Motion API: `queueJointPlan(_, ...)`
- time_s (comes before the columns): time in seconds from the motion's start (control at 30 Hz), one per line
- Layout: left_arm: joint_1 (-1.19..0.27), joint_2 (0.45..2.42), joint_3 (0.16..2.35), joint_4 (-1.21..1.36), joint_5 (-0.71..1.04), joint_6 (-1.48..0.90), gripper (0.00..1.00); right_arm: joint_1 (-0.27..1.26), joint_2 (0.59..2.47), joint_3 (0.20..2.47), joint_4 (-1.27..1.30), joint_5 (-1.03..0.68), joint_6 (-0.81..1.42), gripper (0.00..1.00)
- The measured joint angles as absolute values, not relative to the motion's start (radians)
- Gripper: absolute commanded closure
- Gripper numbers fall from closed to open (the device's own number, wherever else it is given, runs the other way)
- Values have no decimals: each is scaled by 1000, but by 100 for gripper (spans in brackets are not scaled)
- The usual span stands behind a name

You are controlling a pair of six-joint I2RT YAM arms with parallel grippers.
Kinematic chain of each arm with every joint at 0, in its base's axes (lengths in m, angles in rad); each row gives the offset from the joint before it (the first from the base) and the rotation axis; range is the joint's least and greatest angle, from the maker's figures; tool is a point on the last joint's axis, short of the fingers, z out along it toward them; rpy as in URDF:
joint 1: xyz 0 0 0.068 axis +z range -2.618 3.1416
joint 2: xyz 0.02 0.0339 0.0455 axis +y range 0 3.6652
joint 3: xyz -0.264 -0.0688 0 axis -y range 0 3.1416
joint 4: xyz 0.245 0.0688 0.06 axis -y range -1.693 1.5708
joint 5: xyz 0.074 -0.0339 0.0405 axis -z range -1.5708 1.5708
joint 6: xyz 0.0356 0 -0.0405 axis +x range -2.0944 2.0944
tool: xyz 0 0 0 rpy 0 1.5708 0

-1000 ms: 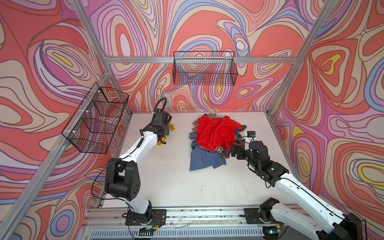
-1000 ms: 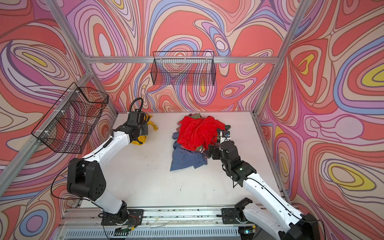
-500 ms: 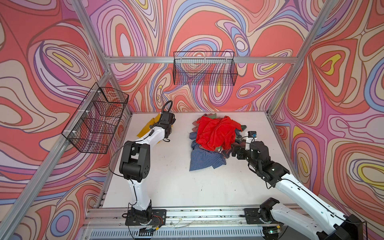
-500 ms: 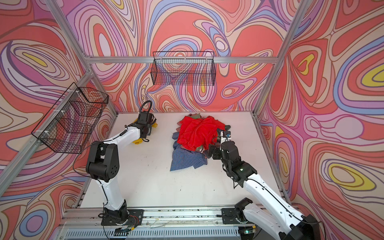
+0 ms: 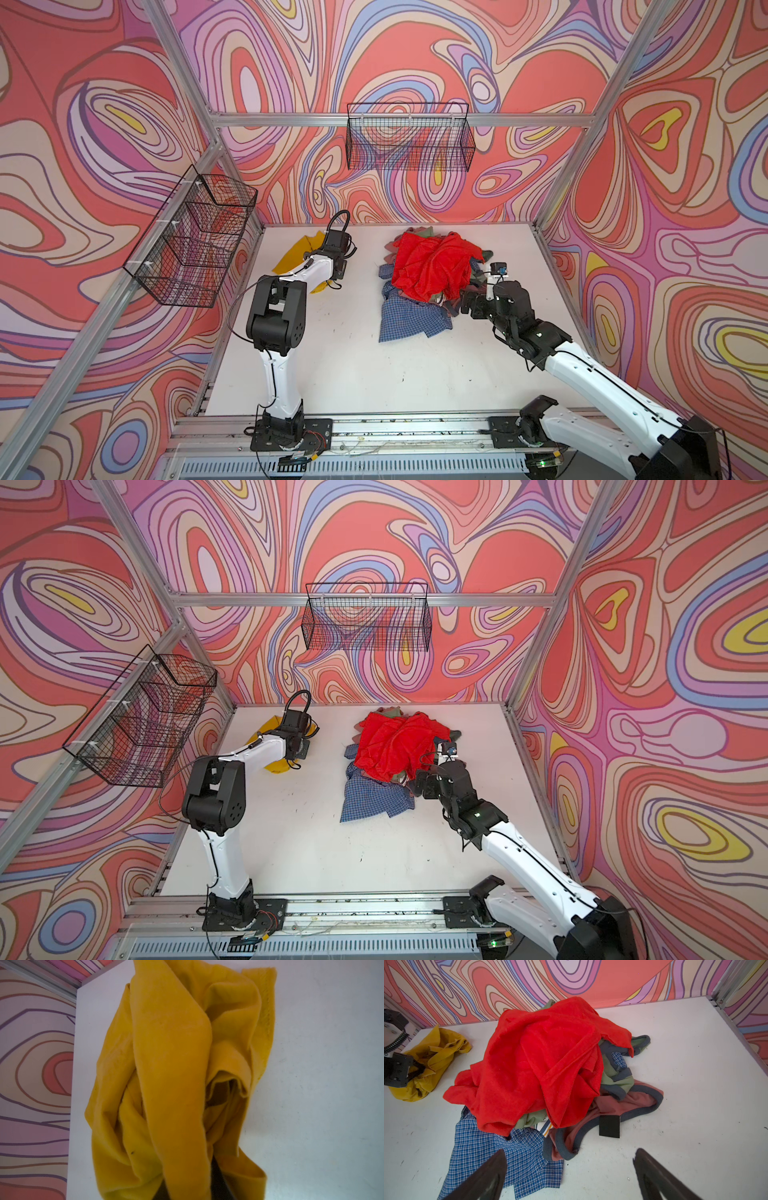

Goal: Pick out a specific cloth from the pile

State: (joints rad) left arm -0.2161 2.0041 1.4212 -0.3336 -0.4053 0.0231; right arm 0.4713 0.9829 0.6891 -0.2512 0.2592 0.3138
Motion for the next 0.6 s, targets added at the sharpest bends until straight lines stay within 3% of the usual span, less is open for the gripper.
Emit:
queueJointPlan(0.07,-216,2004,1420,-336,-397,16,39,468,987,689,-247,262,299,2)
queueJointPlan(0.17,-216,1998,1401,-334,-393,-2,25,455,986,689,-237,263,273,2)
queueJointPlan(0.4,-216,1898,1319,-325,-401,-66,9,395,981,689,-216,249,206,2)
queueJointPlan(0.6,-227,1694,1230,-269,-403,-125,4,336,961,689,-179,238,146,2)
